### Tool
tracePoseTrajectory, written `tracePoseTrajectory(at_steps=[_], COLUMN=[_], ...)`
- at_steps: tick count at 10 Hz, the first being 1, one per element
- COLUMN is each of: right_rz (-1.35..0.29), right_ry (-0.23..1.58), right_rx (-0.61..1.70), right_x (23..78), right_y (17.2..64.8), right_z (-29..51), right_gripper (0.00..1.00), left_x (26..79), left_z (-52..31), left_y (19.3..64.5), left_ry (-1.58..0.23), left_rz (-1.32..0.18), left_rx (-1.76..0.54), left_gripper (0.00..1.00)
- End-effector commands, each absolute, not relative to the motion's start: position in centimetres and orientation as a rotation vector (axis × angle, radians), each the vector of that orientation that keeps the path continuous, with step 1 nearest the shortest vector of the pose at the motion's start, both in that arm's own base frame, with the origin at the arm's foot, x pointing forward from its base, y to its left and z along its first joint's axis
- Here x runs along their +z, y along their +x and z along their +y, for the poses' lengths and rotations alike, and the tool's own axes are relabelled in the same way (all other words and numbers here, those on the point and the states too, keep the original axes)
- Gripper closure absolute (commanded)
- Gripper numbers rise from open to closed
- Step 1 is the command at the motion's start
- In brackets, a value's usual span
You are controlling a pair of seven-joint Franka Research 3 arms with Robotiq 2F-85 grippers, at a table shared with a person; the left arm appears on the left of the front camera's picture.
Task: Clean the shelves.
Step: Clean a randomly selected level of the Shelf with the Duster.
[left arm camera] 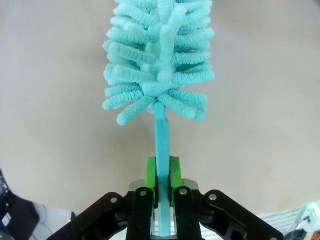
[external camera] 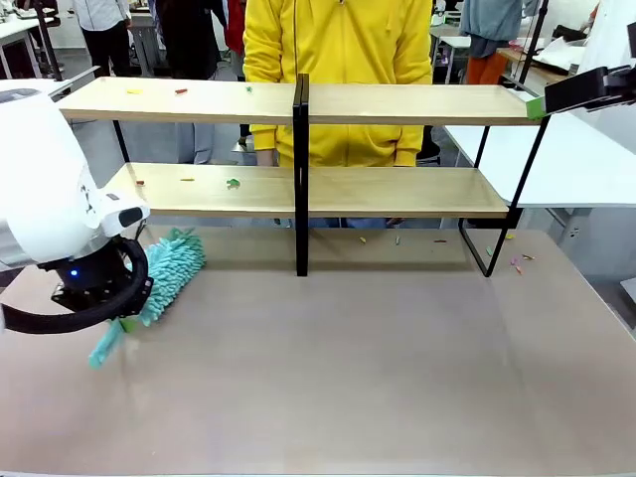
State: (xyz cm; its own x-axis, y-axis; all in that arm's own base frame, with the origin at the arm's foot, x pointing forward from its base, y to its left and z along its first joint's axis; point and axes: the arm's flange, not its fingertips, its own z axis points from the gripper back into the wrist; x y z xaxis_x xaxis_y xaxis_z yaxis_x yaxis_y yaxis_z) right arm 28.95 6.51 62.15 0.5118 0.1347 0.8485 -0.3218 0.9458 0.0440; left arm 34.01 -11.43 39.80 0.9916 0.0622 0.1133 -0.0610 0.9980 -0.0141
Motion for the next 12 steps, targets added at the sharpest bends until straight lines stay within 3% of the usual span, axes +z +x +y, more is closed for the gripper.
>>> tracePoseTrajectory(at_steps=[1,6,7,12], right_rz=[-0.998,-0.998,-0.998,-0.998], right_ry=[0.208,0.208,0.208,0.208], right_rx=[0.286,0.286,0.286,0.286], right_x=[62.1,62.1,62.1,62.1], right_y=[29.0,29.0,29.0,29.0], right_z=[6.3,6.3,6.3,6.3], right_gripper=[0.00,0.00,0.00,0.00], left_x=[36.6,37.1,41.1,41.1], left_z=[-7.0,-5.3,-7.6,-7.6], left_y=[26.3,27.2,33.8,33.8], left_ry=[-0.019,-0.066,-0.020,-0.020], left_rz=[-0.129,-0.165,-0.132,-0.132], left_rx=[0.149,0.243,0.237,0.237], left_gripper=[0.88,0.88,0.88,0.88])
